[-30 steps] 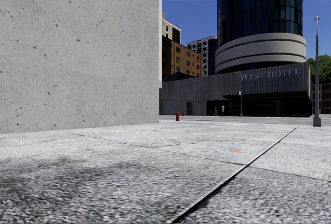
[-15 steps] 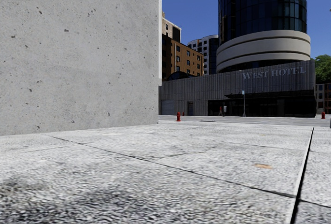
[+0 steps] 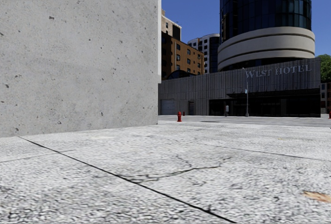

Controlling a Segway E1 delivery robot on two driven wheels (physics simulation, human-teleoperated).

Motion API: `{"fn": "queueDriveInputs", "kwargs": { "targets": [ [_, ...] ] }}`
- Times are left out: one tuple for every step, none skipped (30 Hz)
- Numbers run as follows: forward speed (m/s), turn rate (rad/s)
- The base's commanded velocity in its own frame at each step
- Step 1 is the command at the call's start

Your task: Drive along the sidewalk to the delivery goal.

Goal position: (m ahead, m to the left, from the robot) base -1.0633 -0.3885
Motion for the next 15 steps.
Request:
{"fn": "queueDriveInputs", "kwargs": {
  "targets": [
    [0.00,0.00],
    [0.00,0.00],
    [0.00,0.00],
    [0.00,0.00],
    [0.00,0.00],
    [0.00,0.00],
    [0.00,0.00],
    [0.00,0.00],
    [0.00,0.00],
    [0.00,0.00],
    [0.00,0.00],
    [0.00,0.00],
    [0.00,0.00],
    [0.00,0.00],
    [0.00,0.00]
  ]
}}
